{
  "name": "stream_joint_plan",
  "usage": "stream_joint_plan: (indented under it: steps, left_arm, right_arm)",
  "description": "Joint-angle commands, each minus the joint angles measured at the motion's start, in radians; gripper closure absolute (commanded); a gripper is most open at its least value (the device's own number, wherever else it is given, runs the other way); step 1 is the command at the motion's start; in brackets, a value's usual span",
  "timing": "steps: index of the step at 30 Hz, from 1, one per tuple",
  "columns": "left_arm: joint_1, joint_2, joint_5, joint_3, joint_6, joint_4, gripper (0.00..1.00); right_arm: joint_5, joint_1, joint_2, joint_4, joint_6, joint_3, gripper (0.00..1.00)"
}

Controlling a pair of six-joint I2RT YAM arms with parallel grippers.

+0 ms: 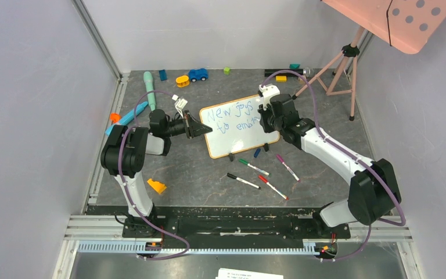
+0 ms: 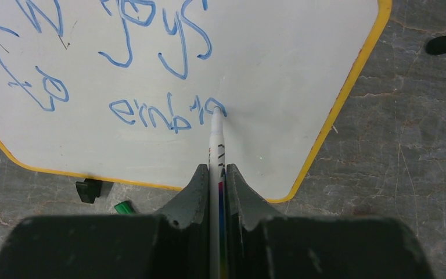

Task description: Write a sentence on the whiteboard

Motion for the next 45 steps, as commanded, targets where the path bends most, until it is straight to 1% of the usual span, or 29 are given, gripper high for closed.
stream_joint_plan:
  steps: [1, 7, 20, 38, 45]
  left_arm:
    - [-0.003, 0.027, 0.007, 0.004, 0.120, 0.005, 0.98]
    - [-0.002, 0.026, 0.005, 0.002, 0.122, 0.005, 0.98]
    - [-0.003, 0.027, 0.005, 0.003, 0.120, 0.003, 0.98]
    - [-0.002, 0.028, 0.007, 0.006, 0.121, 0.001, 0.98]
    - [-0.003, 0.025, 0.008, 0.003, 0.121, 0.002, 0.98]
  right_arm:
    - [0.053, -0.006, 0.025, 0.048, -0.012, 0.058, 1.00]
    - [0.044, -0.006, 0.024, 0.049, -0.010, 0.055, 1.00]
    - [0.067, -0.007, -0.014, 0.048, -0.010, -0.038, 1.00]
    - [0.073, -0.008, -0.026, 0.037, -0.015, -0.075, 1.00]
    - [0.043, -0.007, -0.055, 0.039, -0.012, -0.036, 1.00]
